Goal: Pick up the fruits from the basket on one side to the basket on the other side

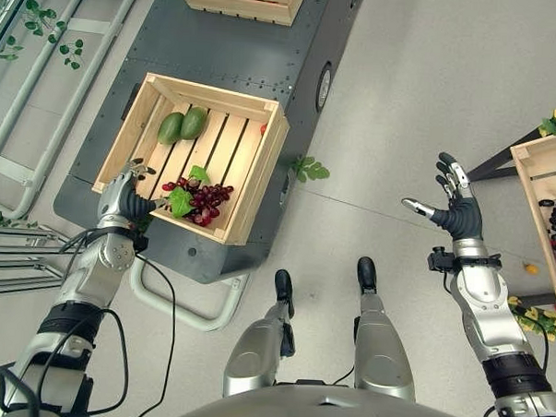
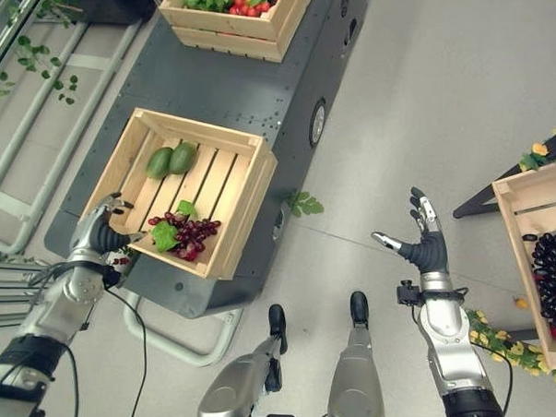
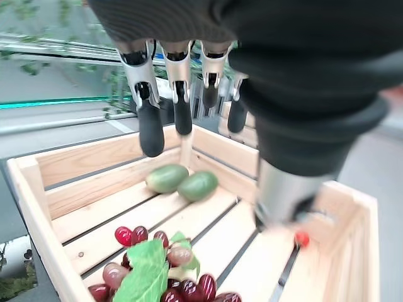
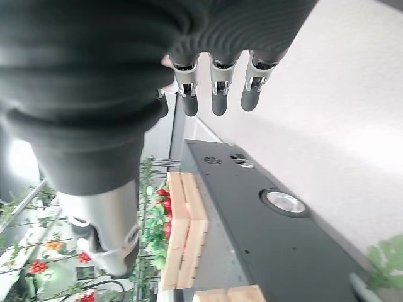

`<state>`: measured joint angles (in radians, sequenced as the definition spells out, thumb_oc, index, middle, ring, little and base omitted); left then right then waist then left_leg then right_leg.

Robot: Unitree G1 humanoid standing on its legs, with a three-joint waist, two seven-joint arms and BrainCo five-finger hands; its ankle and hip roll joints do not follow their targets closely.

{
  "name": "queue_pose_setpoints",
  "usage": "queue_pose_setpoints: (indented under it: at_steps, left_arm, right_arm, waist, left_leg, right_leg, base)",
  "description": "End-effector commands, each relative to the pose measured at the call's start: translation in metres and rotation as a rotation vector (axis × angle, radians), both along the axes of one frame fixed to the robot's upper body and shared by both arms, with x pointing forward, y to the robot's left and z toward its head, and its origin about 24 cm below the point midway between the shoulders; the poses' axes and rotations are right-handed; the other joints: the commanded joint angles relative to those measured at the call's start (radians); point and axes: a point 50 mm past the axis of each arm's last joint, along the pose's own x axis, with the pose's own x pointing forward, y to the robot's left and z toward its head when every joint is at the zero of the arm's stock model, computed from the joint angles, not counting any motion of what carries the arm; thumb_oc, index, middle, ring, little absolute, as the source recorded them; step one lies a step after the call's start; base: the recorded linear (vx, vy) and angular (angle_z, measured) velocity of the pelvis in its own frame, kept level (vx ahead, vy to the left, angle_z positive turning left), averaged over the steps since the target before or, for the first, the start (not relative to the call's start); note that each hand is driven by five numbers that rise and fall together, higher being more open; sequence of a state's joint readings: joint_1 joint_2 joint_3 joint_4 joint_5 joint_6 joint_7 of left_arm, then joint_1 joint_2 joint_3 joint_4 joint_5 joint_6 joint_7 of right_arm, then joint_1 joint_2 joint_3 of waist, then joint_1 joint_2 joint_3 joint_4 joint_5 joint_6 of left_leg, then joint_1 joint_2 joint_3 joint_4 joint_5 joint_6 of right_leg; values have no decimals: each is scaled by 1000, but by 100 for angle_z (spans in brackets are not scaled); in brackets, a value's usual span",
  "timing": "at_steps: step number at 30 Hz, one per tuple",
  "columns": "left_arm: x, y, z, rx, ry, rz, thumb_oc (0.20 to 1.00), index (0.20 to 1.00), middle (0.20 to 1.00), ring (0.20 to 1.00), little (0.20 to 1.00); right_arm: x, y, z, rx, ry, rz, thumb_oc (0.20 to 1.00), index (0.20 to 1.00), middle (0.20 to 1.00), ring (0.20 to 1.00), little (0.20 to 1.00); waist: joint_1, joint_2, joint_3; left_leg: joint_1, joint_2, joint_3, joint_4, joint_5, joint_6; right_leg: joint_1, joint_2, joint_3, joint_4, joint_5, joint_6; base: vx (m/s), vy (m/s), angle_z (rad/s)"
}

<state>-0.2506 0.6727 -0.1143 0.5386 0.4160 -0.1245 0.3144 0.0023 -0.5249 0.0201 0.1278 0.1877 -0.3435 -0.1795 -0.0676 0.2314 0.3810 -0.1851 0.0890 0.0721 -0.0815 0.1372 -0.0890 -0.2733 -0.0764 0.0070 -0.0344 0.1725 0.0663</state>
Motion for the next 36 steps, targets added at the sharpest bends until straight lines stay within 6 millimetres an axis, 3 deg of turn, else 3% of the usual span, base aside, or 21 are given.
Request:
queue_pose_setpoints:
  at_steps: [1,11,15,19,20,24,33,36]
  left_arm:
    - [17,16,34,126,-73,14,1000,1000,1000,1000,1000]
    - [36,28,64,234,-72,29,1000,1000,1000,1000,1000]
    - [44,35,82,272,-80,47,1000,1000,1000,1000,1000]
    - [48,46,92,246,-70,96,1000,1000,1000,1000,1000]
    - [51,50,105,297,-71,101,1000,1000,1000,1000,1000]
    - [55,57,121,345,-69,133,1000,1000,1000,1000,1000]
    - [56,69,130,408,-15,195,1000,1000,1000,1000,1000]
    - [52,77,125,423,40,221,1000,1000,1000,1000,1000]
  right_arm:
    - [-5,0,20,2,-119,8,1000,1000,1000,1000,1000]
    - [-6,2,29,-6,-174,1,1000,1000,1000,1000,1000]
    - [-2,7,39,-1,-223,19,1000,1000,1000,1000,1000]
    - [-3,10,42,10,-243,21,1000,1000,1000,1000,1000]
    - [-4,12,44,13,-256,28,1000,1000,1000,1000,1000]
    - [-4,15,44,33,-272,22,1000,1000,1000,1000,1000]
    - [-5,20,43,52,-285,22,1000,1000,1000,1000,1000]
    - [-5,21,43,63,-293,20,1000,1000,1000,1000,1000]
  waist:
    - [-1,-45,-4]
    - [-29,-54,90]
    - [-41,-72,139]
    - [-49,-82,139]
    - [-59,-89,139]
    - [-61,-96,139]
    - [-65,-120,139]
    - [-62,-126,139]
  left_leg:
    - [-45,-18,-37,143,-89,-5]
    - [-132,-3,-13,157,-67,-7]
    - [-202,6,-9,197,-68,-9]
    - [-286,8,-13,234,-69,-10]
    - [-333,9,-13,252,-71,-8]
    - [-413,9,-16,274,-74,-7]
    - [-519,1,-26,343,-101,-2]
    - [-534,-1,-29,347,-104,-1]
  right_leg:
    - [-16,-16,17,152,-170,74]
    - [-143,-5,37,207,-165,81]
    - [-216,0,43,255,-167,82]
    - [-296,-2,40,291,-168,83]
    - [-342,-1,41,310,-170,84]
    - [-419,-2,45,335,-172,86]
    - [-505,-5,50,380,-187,90]
    - [-517,-1,52,377,-187,89]
  base:
    - [-52,18,-2]
    - [-56,15,-3]
    - [-69,-15,-8]
    - [-25,-17,-4]
    - [-31,4,4]
    - [-8,0,1]
    - [5,-4,2]
    - [0,0,0]
